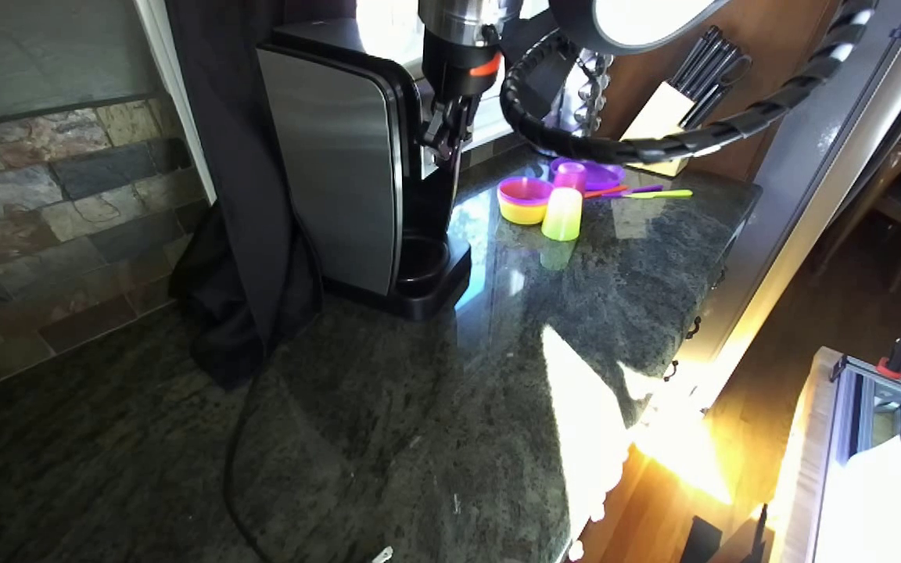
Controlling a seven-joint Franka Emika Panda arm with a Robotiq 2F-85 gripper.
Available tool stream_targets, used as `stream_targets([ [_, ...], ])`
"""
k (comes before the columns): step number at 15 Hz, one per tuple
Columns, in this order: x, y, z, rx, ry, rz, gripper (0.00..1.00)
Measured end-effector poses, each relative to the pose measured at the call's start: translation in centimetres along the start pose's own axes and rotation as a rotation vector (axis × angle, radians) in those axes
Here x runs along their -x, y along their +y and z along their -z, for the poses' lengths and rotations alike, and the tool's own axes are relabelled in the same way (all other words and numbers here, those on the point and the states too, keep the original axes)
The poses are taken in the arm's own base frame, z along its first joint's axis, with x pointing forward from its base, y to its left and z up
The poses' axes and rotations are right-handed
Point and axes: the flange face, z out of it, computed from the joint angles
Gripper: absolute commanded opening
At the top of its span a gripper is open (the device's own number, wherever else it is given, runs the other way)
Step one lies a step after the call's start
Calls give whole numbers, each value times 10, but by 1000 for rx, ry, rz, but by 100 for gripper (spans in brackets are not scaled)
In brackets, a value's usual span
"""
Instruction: Turn the knob of the coffee maker on the left to the right
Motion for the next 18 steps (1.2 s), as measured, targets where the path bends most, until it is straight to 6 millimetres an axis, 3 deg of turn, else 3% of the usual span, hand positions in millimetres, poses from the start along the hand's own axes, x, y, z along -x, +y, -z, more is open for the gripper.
stream_targets([
  [18,6,62,-13,-372,-39,-237,2],
])
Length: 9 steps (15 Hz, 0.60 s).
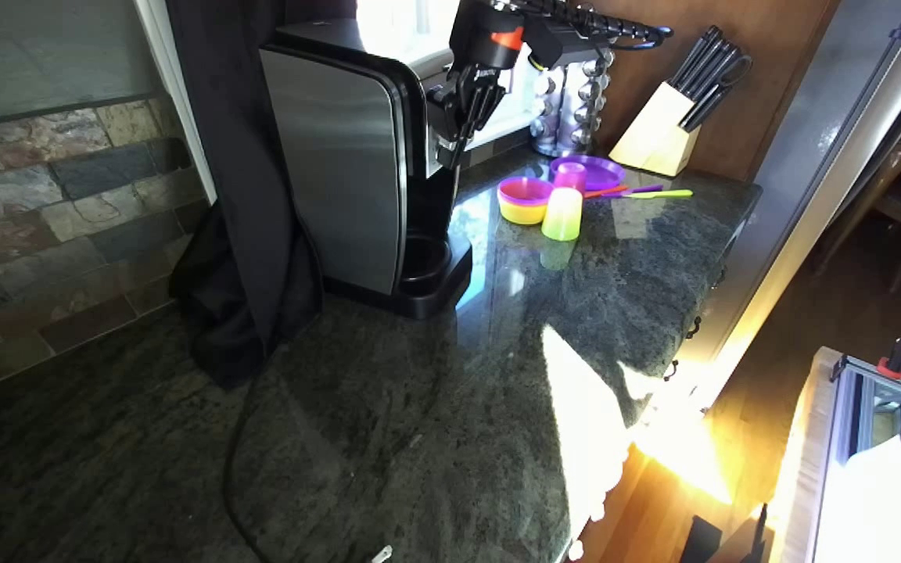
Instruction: Turn the knob of the coffee maker on the left to the right
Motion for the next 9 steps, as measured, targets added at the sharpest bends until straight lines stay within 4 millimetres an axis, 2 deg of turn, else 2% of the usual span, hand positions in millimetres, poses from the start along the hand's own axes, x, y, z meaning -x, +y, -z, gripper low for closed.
stream_targets([
  [9,0,24,-3,-182,-14,-126,2],
])
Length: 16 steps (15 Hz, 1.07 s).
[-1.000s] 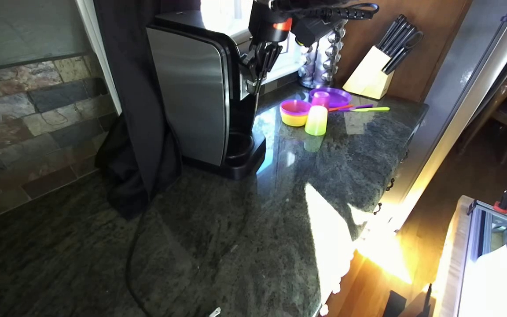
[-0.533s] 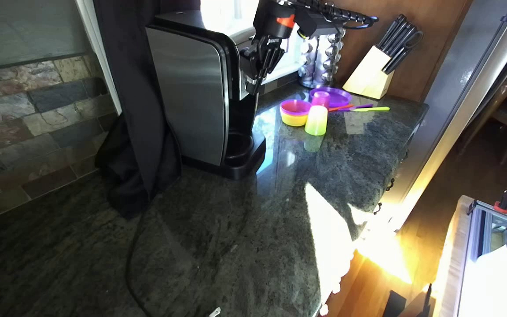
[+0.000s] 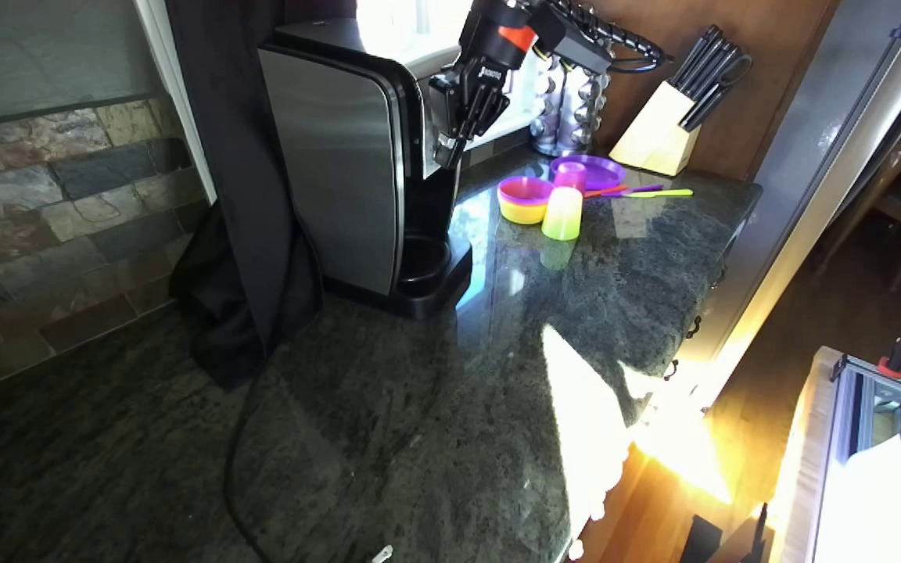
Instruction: Turn the knob of the coffee maker on the left to the right
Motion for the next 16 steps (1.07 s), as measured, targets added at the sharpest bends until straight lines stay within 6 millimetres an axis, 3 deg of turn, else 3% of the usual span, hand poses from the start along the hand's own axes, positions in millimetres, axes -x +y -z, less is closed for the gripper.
stream_targets([
  [12,1,15,-3,-112,-1,-56,2],
  [13,1,15,-3,-112,-1,-56,34],
  [15,1,15,-2,-111,0,-50,41],
  [16,2,14,2,-107,4,-39,50],
])
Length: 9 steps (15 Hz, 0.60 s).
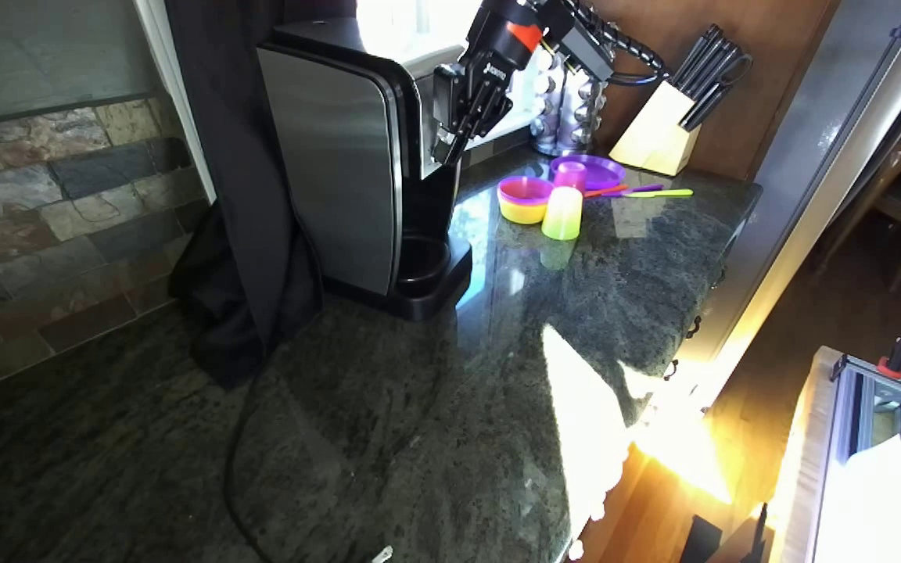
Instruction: Turn the knob of the coffee maker on the left to the right
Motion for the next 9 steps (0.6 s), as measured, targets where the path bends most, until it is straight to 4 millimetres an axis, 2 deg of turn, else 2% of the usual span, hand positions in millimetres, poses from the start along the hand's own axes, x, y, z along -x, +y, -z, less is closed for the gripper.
stream_targets([
  [6,19,-24,42,87,-52,107,94],
  [7,24,-26,48,113,-75,118,99],
  [9,33,-30,58,169,-111,136,100],
])
